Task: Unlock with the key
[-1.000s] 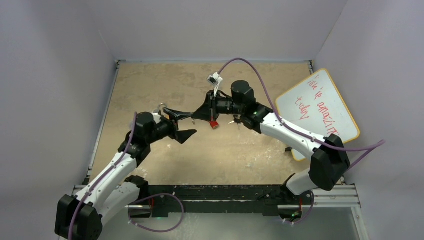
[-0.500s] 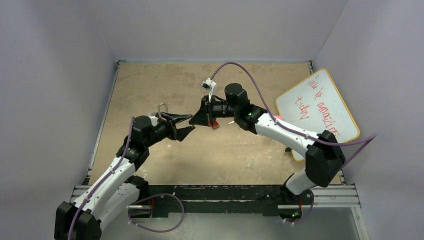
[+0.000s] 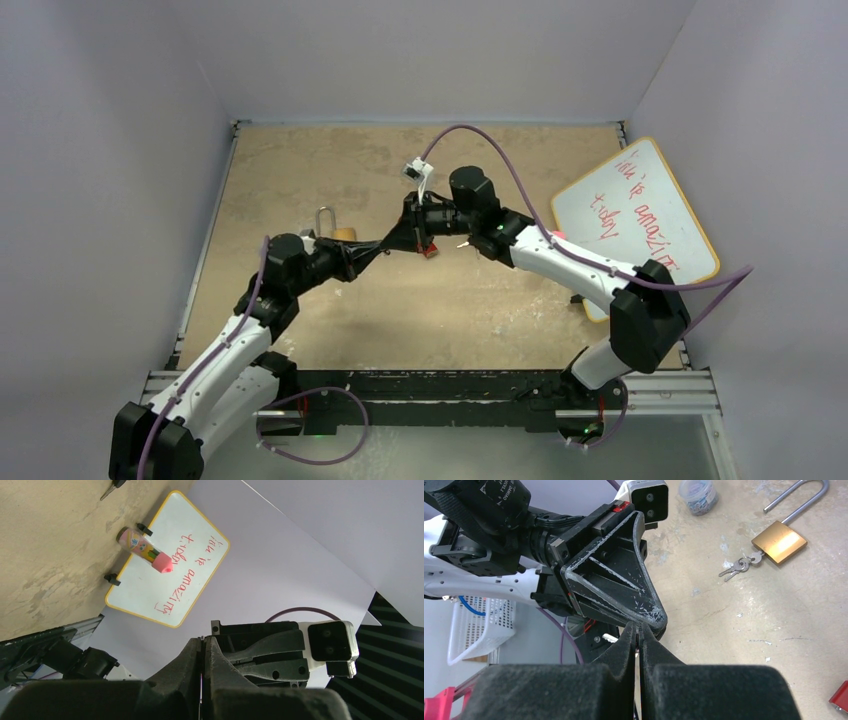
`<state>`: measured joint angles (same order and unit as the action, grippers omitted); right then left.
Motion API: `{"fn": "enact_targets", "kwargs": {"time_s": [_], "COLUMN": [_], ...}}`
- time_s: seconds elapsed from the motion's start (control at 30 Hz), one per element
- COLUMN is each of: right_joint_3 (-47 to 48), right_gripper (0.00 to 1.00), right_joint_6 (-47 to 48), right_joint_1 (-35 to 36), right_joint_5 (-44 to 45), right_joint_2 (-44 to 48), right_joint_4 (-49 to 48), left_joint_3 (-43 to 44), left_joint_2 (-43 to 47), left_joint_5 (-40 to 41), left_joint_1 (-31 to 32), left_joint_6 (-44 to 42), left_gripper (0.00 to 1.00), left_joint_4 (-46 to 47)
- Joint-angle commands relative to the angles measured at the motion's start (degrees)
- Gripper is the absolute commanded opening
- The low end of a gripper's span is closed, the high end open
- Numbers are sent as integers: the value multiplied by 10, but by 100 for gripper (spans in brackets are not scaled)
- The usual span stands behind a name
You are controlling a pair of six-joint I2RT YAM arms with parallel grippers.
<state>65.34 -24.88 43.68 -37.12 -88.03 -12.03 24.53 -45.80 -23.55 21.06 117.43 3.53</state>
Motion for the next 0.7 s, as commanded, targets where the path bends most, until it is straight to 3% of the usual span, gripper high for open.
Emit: {"fn": "enact_targets", "kwargs": {"time_s": [0.0,0.13,0.33,0.4,0.47,0.67], "right_joint_3": [12,10,-7,-24,-48,-80], "right_gripper": [0,1,41,53,59,65], "right_joint_6": [16,15,-30,-71,-112,-189], "right_joint_1": [4,5,3,0,-4,-5], "right_joint_5": [-14,-16,18,52,76,84], "right_joint_2": [4,10,45,71,95,124], "right_joint_4": [4,10,-1,-26,-55,-135], "left_joint_3": [2,13,42,51,66,89], "left_joint_2": [0,-2,0,7,16,32], "left_joint_5": [-14,1,48,82,105,40], "left_joint_1": [1,1,1,1,1,1], "left_joint_6": [2,-46,-177,-263,-374,-704], "left_gripper": [0,0,0,0,0,0], "left_joint_4": [6,-5,-14,-12,-8,77]}}
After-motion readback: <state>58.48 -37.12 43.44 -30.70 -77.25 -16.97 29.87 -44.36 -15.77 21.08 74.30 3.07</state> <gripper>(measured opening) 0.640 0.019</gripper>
